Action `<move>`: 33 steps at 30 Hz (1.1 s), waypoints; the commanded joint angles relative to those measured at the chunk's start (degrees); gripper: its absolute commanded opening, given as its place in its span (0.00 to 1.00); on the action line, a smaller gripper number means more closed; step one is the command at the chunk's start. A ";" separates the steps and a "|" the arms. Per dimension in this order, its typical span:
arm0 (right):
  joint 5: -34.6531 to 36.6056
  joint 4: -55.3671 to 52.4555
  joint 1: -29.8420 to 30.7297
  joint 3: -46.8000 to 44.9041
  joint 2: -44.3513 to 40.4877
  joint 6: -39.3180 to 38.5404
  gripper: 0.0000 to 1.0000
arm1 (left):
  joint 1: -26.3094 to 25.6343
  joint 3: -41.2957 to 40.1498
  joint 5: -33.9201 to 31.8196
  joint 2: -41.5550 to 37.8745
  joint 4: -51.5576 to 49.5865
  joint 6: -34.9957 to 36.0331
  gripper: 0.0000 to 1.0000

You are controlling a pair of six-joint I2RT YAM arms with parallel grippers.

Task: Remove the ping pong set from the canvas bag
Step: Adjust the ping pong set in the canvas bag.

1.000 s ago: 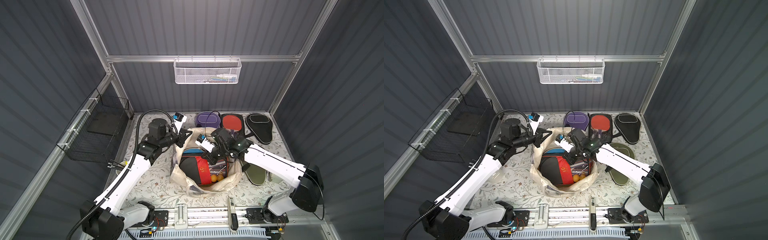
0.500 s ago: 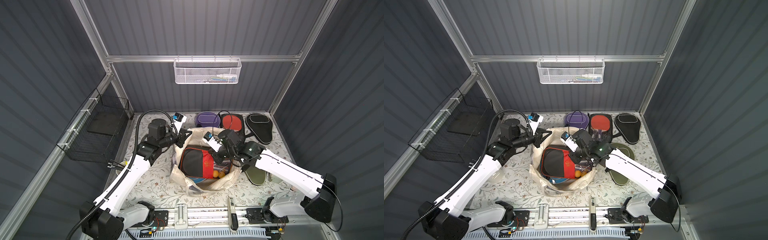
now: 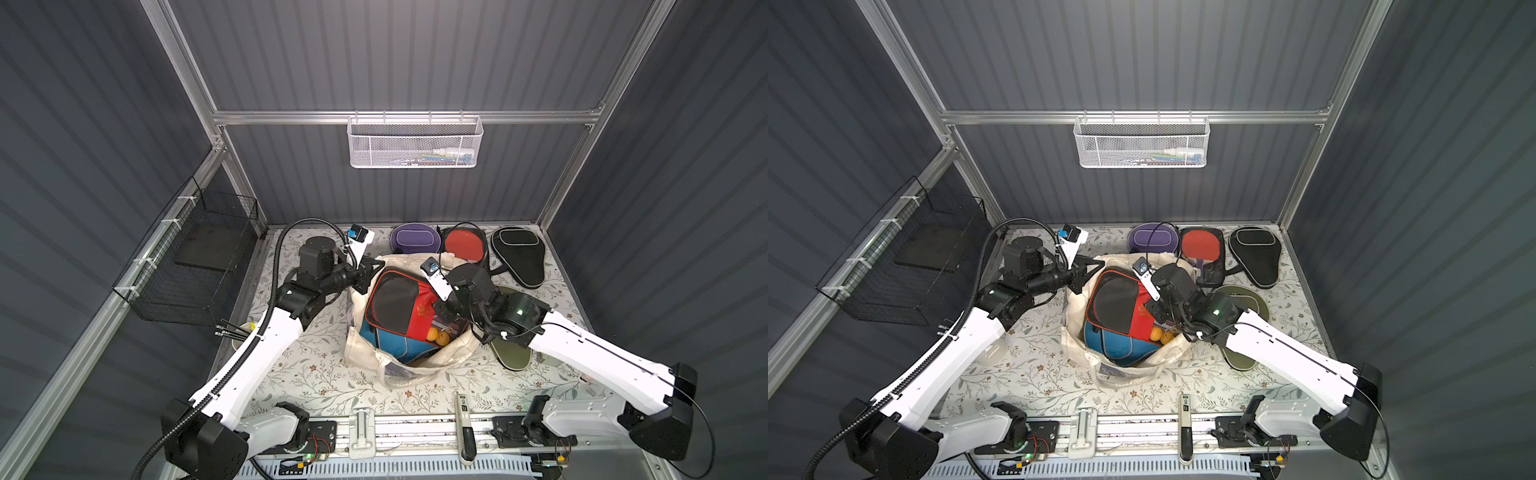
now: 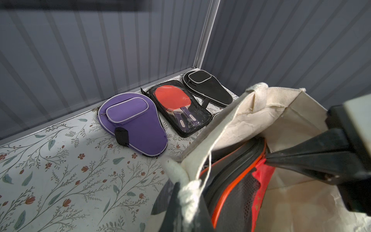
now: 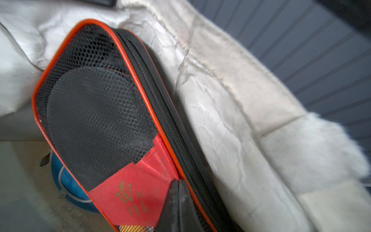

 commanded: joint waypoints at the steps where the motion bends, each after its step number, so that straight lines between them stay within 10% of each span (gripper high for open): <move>1: 5.60 9.06 -0.19 0.75 -4.55 -1.79 0.00 | -0.16 3.10 -0.10 0.22 2.26 -0.21 0.00; 33: -5.52 9.81 -0.38 -12.03 -6.37 4.27 0.15 | -2.97 0.46 -0.96 5.23 6.62 -3.93 0.00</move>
